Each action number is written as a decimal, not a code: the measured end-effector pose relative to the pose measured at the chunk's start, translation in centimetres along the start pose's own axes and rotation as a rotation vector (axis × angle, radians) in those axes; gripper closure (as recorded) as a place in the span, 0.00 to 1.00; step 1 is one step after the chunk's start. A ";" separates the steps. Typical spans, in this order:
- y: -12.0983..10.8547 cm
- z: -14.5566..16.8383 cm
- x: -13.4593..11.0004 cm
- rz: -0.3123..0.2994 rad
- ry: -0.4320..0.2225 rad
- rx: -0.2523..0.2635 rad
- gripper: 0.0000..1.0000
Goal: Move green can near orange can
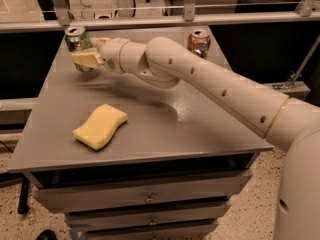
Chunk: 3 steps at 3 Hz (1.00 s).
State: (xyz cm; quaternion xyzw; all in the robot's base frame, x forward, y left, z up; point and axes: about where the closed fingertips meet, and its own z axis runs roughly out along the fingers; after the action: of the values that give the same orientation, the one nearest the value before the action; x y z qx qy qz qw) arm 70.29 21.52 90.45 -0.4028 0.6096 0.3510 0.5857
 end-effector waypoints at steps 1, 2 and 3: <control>0.1 -4.6 -0.9 -0.008 0.025 0.035 1.00; 0.7 -9.5 -0.7 0.001 0.064 0.080 1.00; 0.9 -15.3 0.3 0.008 0.124 0.148 1.00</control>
Offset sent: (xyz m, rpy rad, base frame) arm -0.0836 -0.1479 0.0054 -0.1069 0.0591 -0.1574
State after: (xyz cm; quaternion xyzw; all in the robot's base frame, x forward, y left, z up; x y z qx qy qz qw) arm 62.91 8.11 91.14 -0.3770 0.6706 0.2817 0.5734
